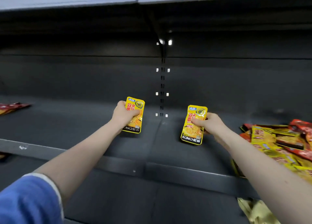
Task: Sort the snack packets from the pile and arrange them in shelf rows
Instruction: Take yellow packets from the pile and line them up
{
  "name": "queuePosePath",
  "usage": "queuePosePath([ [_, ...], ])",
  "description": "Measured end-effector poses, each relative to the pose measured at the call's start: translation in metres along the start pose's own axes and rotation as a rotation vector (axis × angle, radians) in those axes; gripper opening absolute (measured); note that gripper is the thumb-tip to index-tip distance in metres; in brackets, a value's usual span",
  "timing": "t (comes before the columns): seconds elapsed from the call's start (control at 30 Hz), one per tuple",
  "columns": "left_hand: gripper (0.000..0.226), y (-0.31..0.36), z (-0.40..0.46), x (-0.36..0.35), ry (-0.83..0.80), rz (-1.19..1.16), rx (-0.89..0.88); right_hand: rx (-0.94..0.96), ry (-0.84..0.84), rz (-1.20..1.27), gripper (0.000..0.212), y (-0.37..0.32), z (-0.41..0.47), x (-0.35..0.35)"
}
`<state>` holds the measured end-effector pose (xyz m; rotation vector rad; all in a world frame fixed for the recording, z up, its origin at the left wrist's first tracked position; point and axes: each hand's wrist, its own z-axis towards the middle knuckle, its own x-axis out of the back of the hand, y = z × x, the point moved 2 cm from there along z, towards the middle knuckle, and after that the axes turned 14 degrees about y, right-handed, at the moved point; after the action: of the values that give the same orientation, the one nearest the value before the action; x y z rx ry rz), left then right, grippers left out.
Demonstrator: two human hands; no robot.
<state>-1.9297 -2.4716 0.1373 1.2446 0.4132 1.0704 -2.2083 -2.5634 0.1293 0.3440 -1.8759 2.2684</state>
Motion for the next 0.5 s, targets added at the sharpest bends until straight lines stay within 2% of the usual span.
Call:
queuePosePath([
  [0.27,0.044,-0.086,0.118,0.091,-0.008,0.037,0.045,-0.133,-0.003,0.029,0.006,-0.034,-0.020,-0.154],
  [0.5,0.036,-0.128,0.157,0.112,-0.059,0.056,0.099,-0.195,-0.081,0.000,0.009,-0.052,-0.033,-0.236],
])
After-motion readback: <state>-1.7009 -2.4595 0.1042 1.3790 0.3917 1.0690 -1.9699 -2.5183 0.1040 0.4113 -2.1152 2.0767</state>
